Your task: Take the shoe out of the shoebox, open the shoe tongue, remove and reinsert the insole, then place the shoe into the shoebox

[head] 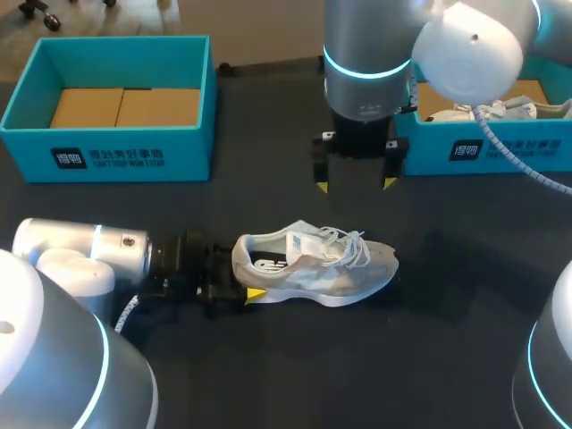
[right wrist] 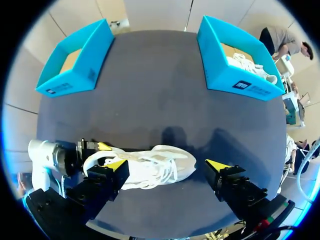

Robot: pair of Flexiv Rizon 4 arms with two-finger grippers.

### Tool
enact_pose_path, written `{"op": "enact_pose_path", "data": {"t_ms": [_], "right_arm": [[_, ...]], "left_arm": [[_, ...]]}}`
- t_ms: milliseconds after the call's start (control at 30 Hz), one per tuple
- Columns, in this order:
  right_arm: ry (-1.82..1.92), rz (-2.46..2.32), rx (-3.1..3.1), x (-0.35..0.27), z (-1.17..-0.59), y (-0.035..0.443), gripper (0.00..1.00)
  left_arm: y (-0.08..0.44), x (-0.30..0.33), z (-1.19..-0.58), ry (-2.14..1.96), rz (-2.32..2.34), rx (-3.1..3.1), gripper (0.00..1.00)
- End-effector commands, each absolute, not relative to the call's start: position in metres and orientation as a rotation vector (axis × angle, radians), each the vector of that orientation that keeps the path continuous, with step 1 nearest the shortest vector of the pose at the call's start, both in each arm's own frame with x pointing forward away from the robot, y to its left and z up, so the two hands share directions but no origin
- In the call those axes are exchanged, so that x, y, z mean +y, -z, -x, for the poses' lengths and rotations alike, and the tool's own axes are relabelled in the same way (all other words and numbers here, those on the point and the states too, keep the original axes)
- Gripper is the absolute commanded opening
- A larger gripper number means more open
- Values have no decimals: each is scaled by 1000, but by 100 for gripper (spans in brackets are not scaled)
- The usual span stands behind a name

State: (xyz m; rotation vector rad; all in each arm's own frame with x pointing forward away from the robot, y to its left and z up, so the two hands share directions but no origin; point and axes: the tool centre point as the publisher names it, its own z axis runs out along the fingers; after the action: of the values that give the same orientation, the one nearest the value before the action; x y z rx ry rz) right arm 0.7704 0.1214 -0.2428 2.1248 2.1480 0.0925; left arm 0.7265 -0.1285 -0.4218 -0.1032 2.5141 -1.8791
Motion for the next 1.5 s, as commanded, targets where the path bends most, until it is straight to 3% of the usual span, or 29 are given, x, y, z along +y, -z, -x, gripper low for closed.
{"op": "enact_pose_path", "data": {"t_ms": [33, 567, 1500], "right_arm": [[-1, -2099, 2132, 141, -766, 239, 100], [58, -2187, 1968, 199, -741, 254, 100], [349, -2091, 1937, 205, -723, 321, 100]], "left_arm": [[421, -129, -726, 1876, 102, 2516, 0], [421, -129, -726, 1876, 102, 2516, 0], [421, -129, -726, 1876, 102, 2516, 0]]}}
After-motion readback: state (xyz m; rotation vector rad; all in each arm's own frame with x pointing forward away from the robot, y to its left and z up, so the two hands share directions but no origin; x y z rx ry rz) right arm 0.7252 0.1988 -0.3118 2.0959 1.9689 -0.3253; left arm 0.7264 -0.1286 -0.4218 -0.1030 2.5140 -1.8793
